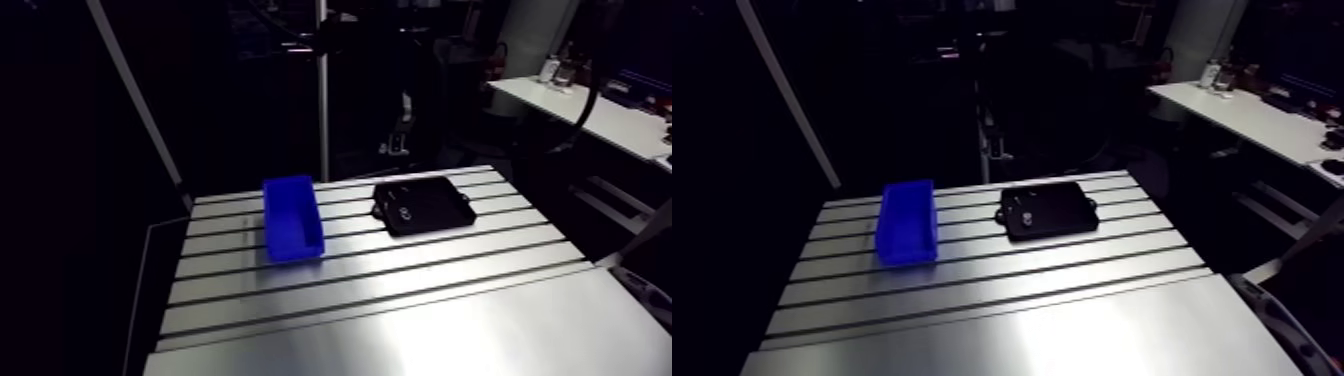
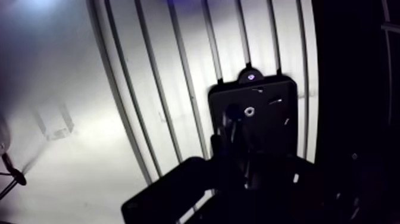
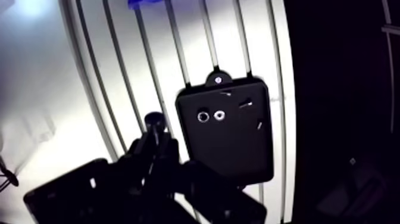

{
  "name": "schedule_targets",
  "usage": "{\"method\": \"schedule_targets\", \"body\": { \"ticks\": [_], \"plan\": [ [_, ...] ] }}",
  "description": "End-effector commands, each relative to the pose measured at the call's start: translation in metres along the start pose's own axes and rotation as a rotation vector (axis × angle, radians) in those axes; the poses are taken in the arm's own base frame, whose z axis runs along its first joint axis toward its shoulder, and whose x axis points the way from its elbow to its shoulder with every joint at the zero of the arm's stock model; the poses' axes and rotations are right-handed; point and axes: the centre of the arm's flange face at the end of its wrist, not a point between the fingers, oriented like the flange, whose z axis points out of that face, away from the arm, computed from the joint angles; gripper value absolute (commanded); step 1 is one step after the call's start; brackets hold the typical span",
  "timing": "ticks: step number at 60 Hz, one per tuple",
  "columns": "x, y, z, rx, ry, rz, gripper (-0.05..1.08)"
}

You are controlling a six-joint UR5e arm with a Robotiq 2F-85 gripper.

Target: Pick up the M10 bolt from the tray and put it into the blue bin.

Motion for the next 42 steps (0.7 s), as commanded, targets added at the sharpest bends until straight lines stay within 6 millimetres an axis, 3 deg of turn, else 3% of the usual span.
{"method": "schedule_targets", "body": {
  "ticks": [1,17,42],
  "plan": [
    [0.109,-0.028,0.005,-0.010,-0.034,-0.231,1.05],
    [0.146,-0.024,0.018,-0.063,-0.032,-0.252,1.05],
    [0.167,-0.008,0.034,-0.076,-0.026,-0.218,1.04]
  ]
}}
